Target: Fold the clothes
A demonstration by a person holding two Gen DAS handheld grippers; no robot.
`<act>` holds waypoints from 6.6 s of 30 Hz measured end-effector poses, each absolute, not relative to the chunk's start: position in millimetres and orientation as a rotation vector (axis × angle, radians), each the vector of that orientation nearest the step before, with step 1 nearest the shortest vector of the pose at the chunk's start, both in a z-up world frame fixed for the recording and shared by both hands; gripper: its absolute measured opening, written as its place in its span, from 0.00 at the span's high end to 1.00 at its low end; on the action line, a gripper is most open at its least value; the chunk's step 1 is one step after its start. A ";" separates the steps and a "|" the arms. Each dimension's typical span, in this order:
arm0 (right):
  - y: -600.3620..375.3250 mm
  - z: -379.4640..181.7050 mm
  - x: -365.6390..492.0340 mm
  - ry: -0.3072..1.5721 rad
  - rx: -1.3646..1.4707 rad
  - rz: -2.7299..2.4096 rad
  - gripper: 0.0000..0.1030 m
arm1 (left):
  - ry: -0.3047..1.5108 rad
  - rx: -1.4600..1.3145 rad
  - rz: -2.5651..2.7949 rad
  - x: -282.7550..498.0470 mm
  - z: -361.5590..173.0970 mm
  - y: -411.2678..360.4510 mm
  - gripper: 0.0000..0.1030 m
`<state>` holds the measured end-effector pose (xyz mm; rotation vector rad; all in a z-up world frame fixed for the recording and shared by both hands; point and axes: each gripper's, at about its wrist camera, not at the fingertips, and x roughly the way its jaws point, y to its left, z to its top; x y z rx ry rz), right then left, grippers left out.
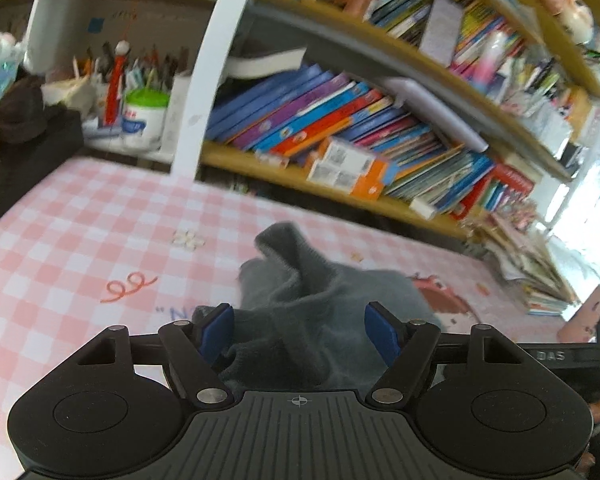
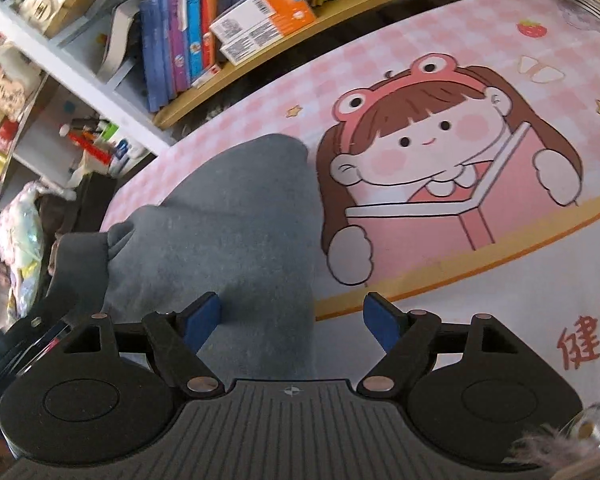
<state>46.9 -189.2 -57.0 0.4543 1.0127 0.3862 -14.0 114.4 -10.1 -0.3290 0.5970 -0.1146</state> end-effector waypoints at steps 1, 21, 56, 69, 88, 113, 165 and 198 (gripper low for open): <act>-188.2 -57.1 47.1 1.014 0.450 0.390 0.25 | 0.596 -0.328 -0.108 -12.7 -11.2 115.1 0.29; -176.8 -58.7 48.4 1.035 0.395 0.433 0.23 | 0.417 -0.765 -0.074 -36.5 -27.1 184.4 0.95; -177.9 -56.6 45.3 1.025 0.396 0.457 0.22 | 0.648 -0.638 -0.012 -26.5 -70.8 161.1 0.91; -179.8 -54.5 42.9 1.009 0.402 0.451 0.22 | 0.526 -0.676 -0.061 -51.9 -38.4 175.8 0.16; -176.1 -75.6 64.0 1.094 0.582 0.499 0.51 | 0.816 -0.802 -0.185 6.9 -87.2 154.7 0.40; -187.6 -64.7 62.6 1.007 0.497 0.561 0.67 | 0.873 -0.778 -0.265 18.2 -83.0 137.2 0.49; -213.7 -68.1 235.5 0.803 0.353 0.573 0.67 | 0.745 -0.653 -0.354 196.4 -86.1 101.6 0.46; -196.4 -36.5 102.3 0.773 0.203 0.360 0.15 | 0.699 -0.371 -0.184 78.4 -33.5 66.2 0.25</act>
